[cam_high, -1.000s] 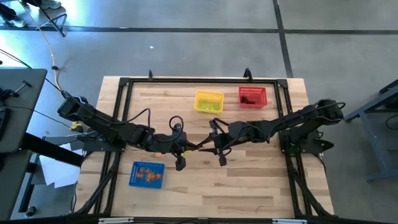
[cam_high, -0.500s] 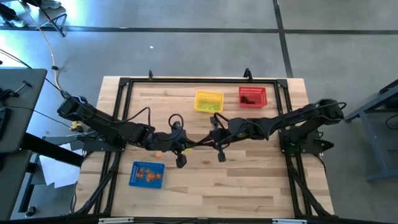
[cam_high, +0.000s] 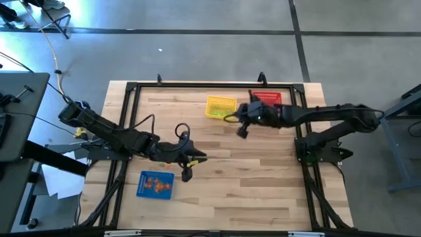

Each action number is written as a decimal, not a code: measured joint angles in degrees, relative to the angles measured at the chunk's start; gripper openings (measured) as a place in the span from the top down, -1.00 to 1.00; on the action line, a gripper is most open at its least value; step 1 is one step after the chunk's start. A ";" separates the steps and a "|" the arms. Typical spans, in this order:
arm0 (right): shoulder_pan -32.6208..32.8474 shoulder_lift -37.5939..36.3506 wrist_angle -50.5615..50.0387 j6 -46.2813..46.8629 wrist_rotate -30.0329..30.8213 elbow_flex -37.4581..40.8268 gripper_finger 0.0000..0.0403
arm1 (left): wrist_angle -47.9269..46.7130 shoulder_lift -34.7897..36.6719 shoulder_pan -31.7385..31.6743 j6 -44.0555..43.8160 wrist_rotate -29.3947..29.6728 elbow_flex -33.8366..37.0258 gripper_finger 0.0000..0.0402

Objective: Sort Halloween decoration
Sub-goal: Put the black spider toy into the red bin

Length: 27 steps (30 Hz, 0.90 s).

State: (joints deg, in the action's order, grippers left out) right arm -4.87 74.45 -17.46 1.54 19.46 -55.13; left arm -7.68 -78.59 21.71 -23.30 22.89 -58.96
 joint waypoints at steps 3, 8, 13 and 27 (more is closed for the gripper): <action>-5.88 -1.33 -7.51 1.88 -0.59 0.00 1.00 | -0.09 0.00 0.12 0.04 0.42 -0.02 0.59; -18.72 -1.68 -18.87 4.58 -2.75 0.02 1.00 | -0.04 0.02 0.43 0.47 0.39 -0.02 0.52; -32.53 -1.08 -22.61 8.07 -7.10 1.96 1.00 | -0.26 0.02 0.83 0.49 0.29 -0.02 0.53; -46.17 -0.10 -13.50 8.55 -16.72 11.50 0.72 | -2.75 0.02 2.01 -0.65 0.08 -0.02 0.53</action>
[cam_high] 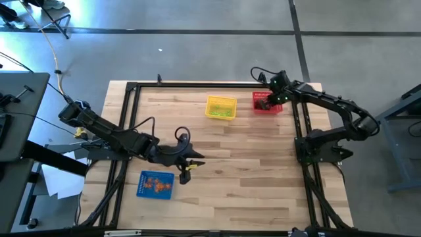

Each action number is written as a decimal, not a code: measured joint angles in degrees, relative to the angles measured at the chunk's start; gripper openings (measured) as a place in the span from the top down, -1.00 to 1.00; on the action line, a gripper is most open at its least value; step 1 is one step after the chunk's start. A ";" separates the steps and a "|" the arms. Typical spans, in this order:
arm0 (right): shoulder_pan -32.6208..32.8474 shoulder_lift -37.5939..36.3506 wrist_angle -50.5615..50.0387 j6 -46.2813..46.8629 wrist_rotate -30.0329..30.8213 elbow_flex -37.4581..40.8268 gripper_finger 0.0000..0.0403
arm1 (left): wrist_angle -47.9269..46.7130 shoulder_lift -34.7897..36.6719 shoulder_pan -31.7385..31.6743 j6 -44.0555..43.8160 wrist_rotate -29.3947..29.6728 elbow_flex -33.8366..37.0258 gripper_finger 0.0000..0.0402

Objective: Sort Halloween decoration
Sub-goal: Put the black spider toy into the red bin, then put the orange spider toy into the blue bin

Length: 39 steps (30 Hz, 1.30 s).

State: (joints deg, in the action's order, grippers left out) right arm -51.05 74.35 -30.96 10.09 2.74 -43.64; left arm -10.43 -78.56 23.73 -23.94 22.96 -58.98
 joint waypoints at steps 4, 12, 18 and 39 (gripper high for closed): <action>0.02 0.00 0.08 -0.95 0.00 -0.15 0.49 | -1.99 0.00 0.00 -1.58 -0.05 0.00 0.53; 1.17 -1.25 2.16 -0.63 -9.92 -0.25 0.28 | -10.65 0.07 -0.07 -8.80 -0.69 0.00 0.53; 10.60 -6.07 5.63 2.38 -25.81 -0.33 0.34 | -29.56 0.48 -0.07 -23.76 -4.63 0.10 0.53; 39.23 -8.87 13.78 2.95 -7.30 -0.33 0.38 | -40.11 0.10 -4.39 -23.33 -20.36 10.31 0.53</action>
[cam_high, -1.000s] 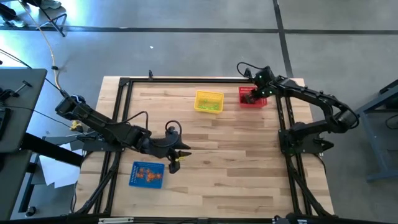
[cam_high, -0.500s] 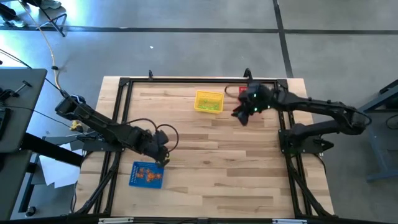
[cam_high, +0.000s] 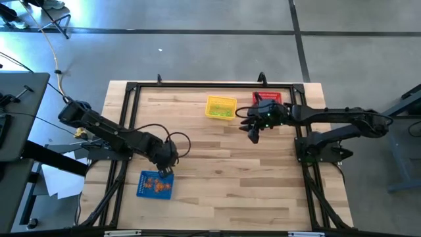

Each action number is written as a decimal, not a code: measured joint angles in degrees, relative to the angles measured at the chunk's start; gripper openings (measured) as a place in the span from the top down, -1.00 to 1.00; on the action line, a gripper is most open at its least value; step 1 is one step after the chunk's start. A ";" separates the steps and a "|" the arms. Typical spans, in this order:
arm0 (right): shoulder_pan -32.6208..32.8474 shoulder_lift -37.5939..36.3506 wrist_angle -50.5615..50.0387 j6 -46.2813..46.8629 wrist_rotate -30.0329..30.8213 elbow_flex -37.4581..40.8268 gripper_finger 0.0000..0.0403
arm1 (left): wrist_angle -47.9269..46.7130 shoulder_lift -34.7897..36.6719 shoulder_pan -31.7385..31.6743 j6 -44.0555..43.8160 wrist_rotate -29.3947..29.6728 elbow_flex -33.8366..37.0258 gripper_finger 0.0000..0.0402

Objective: Sort Halloween decoration
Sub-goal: Put the orange spider toy into the blue bin

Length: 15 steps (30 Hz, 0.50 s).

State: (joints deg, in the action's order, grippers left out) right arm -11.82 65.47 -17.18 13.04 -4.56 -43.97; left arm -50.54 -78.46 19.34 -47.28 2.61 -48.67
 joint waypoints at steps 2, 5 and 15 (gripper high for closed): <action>0.13 0.00 0.17 0.02 0.00 0.00 0.38 | 1.99 -0.02 -0.79 0.82 -0.87 1.72 0.53; 0.25 0.00 0.31 0.02 0.09 0.00 0.38 | 5.89 -0.02 -1.56 2.41 -0.96 3.95 0.53; 0.25 0.00 0.77 0.66 0.11 0.00 0.38 | 14.71 -0.02 -1.84 2.49 -6.35 10.25 0.53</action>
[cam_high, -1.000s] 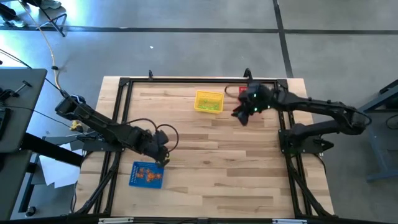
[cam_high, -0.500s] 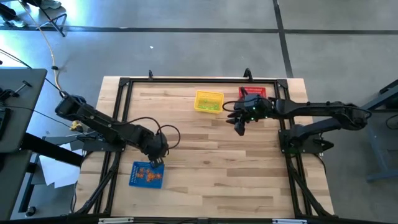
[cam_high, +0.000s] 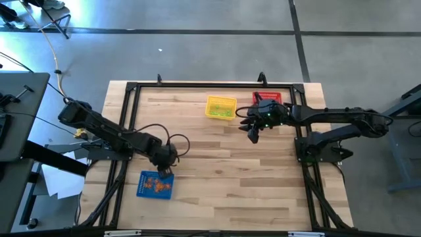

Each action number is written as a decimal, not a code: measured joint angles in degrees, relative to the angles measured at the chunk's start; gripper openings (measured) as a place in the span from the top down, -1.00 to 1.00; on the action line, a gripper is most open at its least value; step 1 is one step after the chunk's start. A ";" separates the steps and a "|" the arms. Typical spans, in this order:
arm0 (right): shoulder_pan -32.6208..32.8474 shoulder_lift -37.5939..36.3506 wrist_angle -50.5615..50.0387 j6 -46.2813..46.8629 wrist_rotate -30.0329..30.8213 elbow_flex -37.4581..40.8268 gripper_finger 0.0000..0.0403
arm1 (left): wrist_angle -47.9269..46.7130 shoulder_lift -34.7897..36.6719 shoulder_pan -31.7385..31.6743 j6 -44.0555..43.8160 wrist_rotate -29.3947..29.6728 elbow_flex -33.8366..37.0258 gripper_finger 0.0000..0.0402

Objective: Sort Halloween decoration
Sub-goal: Put the orange spider toy into the blue bin

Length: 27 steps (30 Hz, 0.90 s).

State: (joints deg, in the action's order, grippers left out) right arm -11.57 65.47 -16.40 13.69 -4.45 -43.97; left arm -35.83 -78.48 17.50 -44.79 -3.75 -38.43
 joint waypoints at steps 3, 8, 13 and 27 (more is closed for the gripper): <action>0.00 0.02 0.02 0.00 0.00 0.00 0.38 | 3.21 0.00 0.00 -0.12 -1.07 1.94 0.53; 0.00 0.02 0.02 0.00 0.00 0.00 0.38 | 5.53 0.00 -0.02 0.50 0.56 3.54 0.53; 0.00 0.02 0.02 0.00 0.00 0.00 0.38 | 5.38 -0.22 -0.02 3.84 4.89 4.01 0.53; 0.00 0.02 0.36 0.00 0.00 0.00 0.38 | 6.27 -2.43 0.00 9.09 8.15 3.86 0.53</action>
State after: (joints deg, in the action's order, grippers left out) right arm -11.57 65.49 -16.04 13.69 -4.45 -43.97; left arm -29.56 -80.90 17.50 -35.70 4.40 -34.57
